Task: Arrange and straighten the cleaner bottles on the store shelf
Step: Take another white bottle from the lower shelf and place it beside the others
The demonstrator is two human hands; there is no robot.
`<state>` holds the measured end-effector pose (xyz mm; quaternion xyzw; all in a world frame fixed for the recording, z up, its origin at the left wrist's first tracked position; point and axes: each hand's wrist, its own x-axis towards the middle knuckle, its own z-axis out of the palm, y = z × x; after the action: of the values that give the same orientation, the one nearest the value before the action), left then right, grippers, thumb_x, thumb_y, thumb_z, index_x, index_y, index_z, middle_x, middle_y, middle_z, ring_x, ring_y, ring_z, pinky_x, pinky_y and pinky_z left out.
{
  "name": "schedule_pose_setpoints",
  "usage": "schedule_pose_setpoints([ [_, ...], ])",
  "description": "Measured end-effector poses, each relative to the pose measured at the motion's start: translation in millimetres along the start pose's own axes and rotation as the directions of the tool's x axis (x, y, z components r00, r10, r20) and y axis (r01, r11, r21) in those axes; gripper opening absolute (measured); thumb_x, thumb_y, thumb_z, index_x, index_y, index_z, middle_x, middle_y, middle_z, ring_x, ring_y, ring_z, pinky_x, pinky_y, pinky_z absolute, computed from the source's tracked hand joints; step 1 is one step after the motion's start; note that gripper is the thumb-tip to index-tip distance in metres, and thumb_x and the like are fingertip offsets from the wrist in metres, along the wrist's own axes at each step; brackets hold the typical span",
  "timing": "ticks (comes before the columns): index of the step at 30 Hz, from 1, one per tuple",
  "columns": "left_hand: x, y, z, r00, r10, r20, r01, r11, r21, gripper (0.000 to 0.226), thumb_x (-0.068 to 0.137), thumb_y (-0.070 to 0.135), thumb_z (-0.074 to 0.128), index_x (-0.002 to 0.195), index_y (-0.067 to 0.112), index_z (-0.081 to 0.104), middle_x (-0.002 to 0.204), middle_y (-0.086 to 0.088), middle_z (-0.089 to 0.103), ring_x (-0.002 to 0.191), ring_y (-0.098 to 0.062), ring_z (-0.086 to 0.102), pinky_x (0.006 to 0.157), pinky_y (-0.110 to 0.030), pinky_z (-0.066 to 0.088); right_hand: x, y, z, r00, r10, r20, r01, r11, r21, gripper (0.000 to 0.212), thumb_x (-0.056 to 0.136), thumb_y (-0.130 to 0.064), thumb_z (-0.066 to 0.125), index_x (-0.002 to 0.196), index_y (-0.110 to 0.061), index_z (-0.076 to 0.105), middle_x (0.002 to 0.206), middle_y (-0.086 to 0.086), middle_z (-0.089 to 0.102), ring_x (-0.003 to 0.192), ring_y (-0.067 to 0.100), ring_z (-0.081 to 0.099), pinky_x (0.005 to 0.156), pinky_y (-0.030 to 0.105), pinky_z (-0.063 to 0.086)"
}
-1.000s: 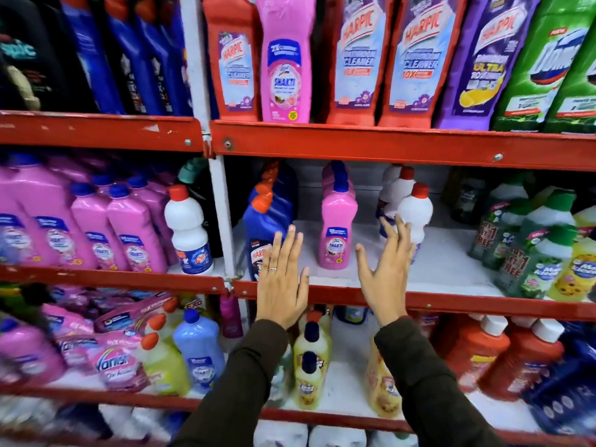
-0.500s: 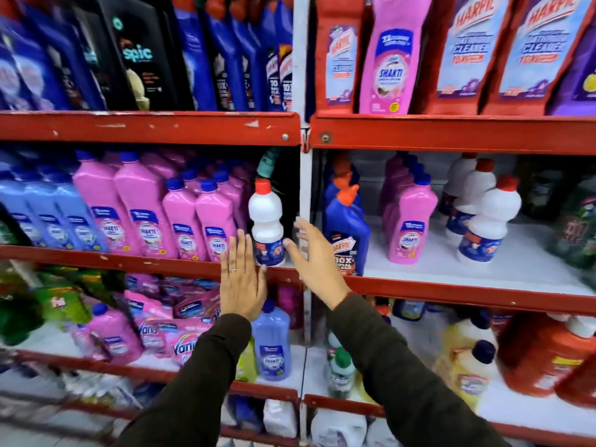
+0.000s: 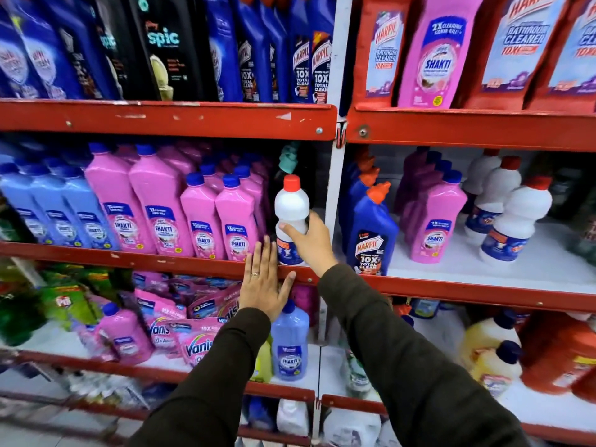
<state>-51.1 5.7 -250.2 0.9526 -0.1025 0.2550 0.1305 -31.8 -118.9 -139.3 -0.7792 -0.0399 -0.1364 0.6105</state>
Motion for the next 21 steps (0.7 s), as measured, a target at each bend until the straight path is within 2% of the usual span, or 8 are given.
schedule_pose_setpoints([
  [4, -2, 0, -1, 1.0, 0.014, -0.021, -0.015, 1.0, -0.015, 0.077, 0.101, 0.052, 0.028, 0.158, 0.002, 0.015, 0.169, -0.018, 0.015, 0.156, -0.034, 0.01, 0.127, -0.034, -0.01, -13, 1, -6, 0.996, -0.076, -0.055, 0.077, 0.997, 0.012, 0.047, 0.088, -0.021, 0.078, 0.129, -0.005, 0.059, 0.127, 0.01, 0.068, 0.112, 0.018, 0.063, 0.091, 0.027, 0.053],
  [8, -3, -2, 2, 1.0, 0.012, -0.014, -0.012, 1.0, -0.008, 0.081, 0.101, 0.054, 0.022, 0.161, 0.001, 0.013, 0.171, -0.016, 0.008, 0.159, -0.033, 0.004, 0.129, -0.037, -0.009, -27, -4, -22, 0.981, -0.178, -0.08, 0.179, 0.984, 0.01, 0.048, 0.085, -0.025, 0.08, 0.129, -0.014, 0.061, 0.116, -0.008, 0.066, 0.107, 0.008, 0.062, 0.086, 0.014, 0.052],
  [11, -4, -1, 3, 1.0, 0.013, -0.005, -0.013, 1.0, -0.01, 0.086, 0.101, 0.062, 0.012, 0.162, 0.001, 0.012, 0.171, -0.015, 0.003, 0.16, -0.033, 0.002, 0.131, -0.044, 0.0, -36, -8, -39, 0.974, -0.204, -0.1, 0.206, 0.979, 0.011, 0.05, 0.083, -0.03, 0.082, 0.128, -0.016, 0.064, 0.12, -0.004, 0.071, 0.108, 0.009, 0.066, 0.091, 0.023, 0.057],
  [15, -6, 3, -1, 1.0, 0.003, -0.013, -0.003, 1.0, -0.024, 0.095, 0.098, 0.067, -0.006, 0.161, -0.001, 0.015, 0.171, -0.017, 0.007, 0.16, -0.034, 0.005, 0.131, -0.049, 0.007, -49, -6, -68, 0.969, -0.185, -0.163, 0.191, 0.981, 0.027, 0.051, 0.08, -0.034, 0.084, 0.124, -0.013, 0.069, 0.118, -0.002, 0.076, 0.105, 0.008, 0.071, 0.088, 0.027, 0.06],
  [19, -11, 19, 0, 0.994, -0.095, -0.053, 0.094, 0.995, -0.02, 0.096, 0.097, 0.068, -0.008, 0.162, 0.0, 0.015, 0.172, -0.017, 0.009, 0.161, -0.032, 0.004, 0.131, -0.049, 0.005, -60, 4, -115, 0.961, -0.167, -0.222, 0.175, 0.984, 0.017, 0.05, 0.076, -0.036, 0.087, 0.117, -0.012, 0.072, 0.112, -0.001, 0.078, 0.101, 0.01, 0.074, 0.087, 0.033, 0.062],
  [21, -17, 38, 4, 0.985, -0.156, -0.075, 0.153, 0.987, -0.041, 0.089, 0.1, 0.063, 0.002, 0.163, 0.0, 0.014, 0.173, -0.017, 0.008, 0.161, -0.033, 0.005, 0.131, -0.051, 0.006, -65, 10, -143, 0.958, -0.157, -0.242, 0.16, 0.987, -0.009, 0.051, 0.074, -0.036, 0.089, 0.115, -0.011, 0.073, 0.11, 0.001, 0.079, 0.1, 0.013, 0.075, 0.087, 0.037, 0.062],
])
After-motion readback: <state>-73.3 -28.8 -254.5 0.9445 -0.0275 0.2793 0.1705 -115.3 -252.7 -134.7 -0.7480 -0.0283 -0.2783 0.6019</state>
